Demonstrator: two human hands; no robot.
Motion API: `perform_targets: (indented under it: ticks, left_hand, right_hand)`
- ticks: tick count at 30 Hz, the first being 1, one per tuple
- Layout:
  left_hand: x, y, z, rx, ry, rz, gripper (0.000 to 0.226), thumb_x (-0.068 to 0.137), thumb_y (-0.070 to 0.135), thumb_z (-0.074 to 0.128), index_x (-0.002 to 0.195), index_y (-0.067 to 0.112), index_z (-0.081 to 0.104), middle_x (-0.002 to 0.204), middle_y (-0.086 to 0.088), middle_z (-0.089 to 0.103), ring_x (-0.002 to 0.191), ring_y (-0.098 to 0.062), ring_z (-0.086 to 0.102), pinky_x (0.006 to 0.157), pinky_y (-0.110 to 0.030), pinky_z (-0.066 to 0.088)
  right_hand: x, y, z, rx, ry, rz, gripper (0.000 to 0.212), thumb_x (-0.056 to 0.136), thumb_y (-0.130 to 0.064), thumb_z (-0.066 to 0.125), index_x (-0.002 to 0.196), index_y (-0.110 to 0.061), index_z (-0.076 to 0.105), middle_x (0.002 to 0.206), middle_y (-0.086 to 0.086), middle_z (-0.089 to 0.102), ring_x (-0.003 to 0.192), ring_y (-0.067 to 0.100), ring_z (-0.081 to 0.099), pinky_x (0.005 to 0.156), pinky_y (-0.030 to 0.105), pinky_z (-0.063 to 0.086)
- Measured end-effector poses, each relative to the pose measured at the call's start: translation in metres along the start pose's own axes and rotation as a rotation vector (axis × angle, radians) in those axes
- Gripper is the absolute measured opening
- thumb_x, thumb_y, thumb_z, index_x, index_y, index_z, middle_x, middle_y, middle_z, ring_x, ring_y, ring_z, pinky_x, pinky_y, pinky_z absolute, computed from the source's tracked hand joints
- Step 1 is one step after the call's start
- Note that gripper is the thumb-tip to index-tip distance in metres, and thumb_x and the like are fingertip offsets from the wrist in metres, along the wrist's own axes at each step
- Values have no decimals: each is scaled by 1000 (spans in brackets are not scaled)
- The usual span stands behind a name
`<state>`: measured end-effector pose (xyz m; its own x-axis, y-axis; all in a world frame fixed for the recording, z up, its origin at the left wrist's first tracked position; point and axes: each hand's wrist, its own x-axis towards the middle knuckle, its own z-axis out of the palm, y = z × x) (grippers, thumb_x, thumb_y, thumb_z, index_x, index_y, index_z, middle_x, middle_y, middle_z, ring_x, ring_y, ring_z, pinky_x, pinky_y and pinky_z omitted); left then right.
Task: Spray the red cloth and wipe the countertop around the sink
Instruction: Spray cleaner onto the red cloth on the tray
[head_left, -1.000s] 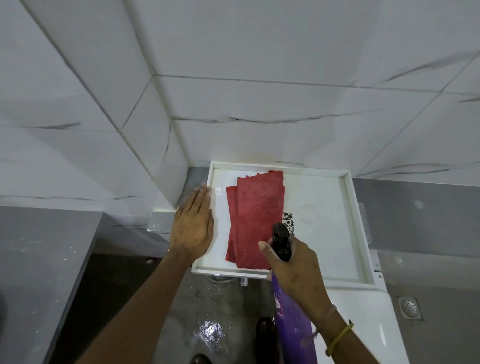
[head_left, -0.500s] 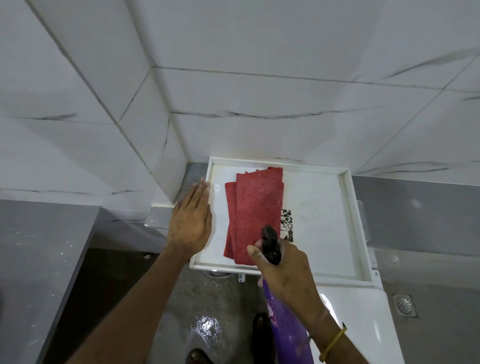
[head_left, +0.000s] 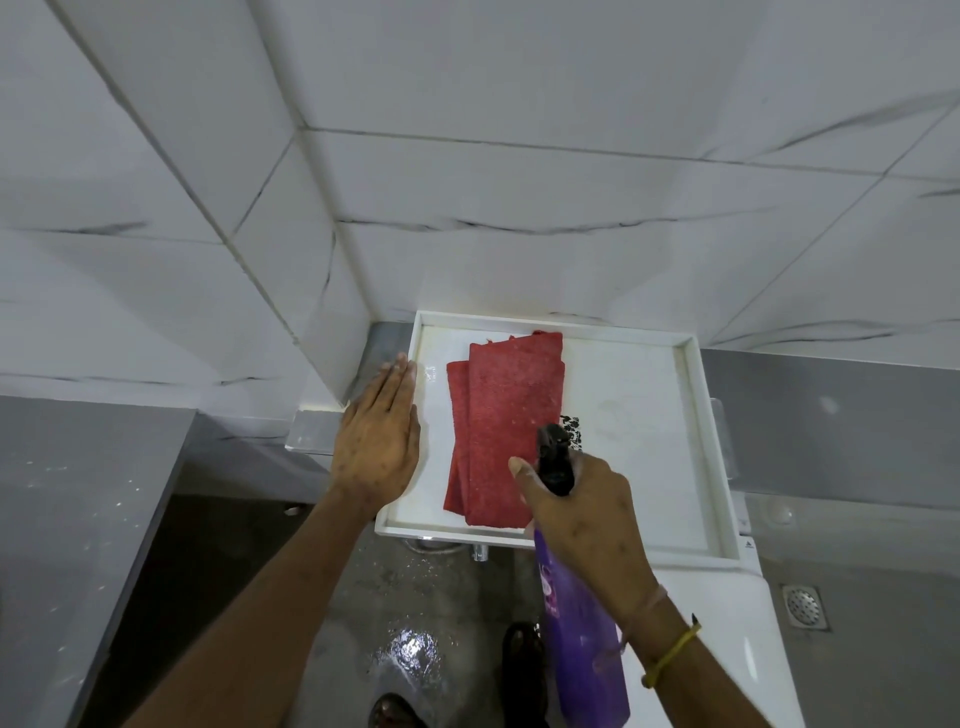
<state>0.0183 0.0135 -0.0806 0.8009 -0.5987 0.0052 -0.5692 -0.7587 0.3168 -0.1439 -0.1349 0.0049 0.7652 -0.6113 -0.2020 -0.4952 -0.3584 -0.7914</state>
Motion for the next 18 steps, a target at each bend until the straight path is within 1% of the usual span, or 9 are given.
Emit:
perform_targets:
  ticks: [2,3,5,7,8,10,12,17,18]
  left_hand:
    - [0,0,0,10,6,4,61,94,36,20,149,10,16,160,-6,17,148,-20,11,122,-40,13]
    - [0,-1,1,16,9,5,60,95,36,21,149,10,16,160,-6,17,147,-19,11,121,-38,12]
    - [0,-1,1,19,19,7,60,95,35,22,149,10,17,159,-6,18,147,-19,12,120,-36,10]
    - [0,0,1,20,27,8,59,95,34,23,149,9,18,159,-6,19,147,-19,13,119,-34,9]
    - [0,-1,1,20,29,9,59,95,35,23,149,10,18,159,-6,19,147,-19,12,118,-34,8]
    - [0,0,1,16,23,6,60,95,36,22,149,11,17,159,-6,18,147,-19,12,119,-34,7]
    - [0,0,1,6,20,5,60,95,36,21,149,10,17,159,-6,18,147,-20,12,120,-36,9]
    - [-1,1,-2,-12,25,8,59,95,34,23,148,9,19,159,-7,20,147,-21,15,121,-40,15]
    - [-1,1,-2,-10,26,10,59,95,33,23,148,8,19,159,-7,20,147,-21,15,121,-39,14]
  right_hand:
    - [6,-2,0,50,-30,8,30,83,-47,63,80,-17,63,64,-2,67,54,9,66,52,6,44]
    - [8,-3,0,73,-51,15,31,83,-46,63,83,-15,63,63,-3,66,51,6,66,50,5,44]
    - [10,-4,1,33,-39,18,32,84,-44,64,78,-13,61,58,-9,58,47,2,59,47,4,42]
    - [8,-3,3,-32,-14,19,31,84,-45,64,74,-15,60,59,-13,54,52,1,52,52,8,41]
    - [5,-2,4,-32,-17,21,30,83,-46,64,75,-18,60,60,-14,55,57,0,53,56,11,43]
    - [-4,1,6,13,-48,29,24,81,-49,64,78,-26,61,66,-14,61,63,1,60,60,11,46]
    - [-16,5,8,31,-88,51,22,81,-50,63,75,-30,58,68,-10,65,67,10,66,62,15,48]
    - [-39,17,12,-3,-52,104,28,80,-49,65,65,-28,55,61,-6,66,62,12,66,58,12,46]
    - [-41,20,12,11,-47,113,27,80,-49,66,65,-28,56,60,-5,66,62,13,67,61,15,48]
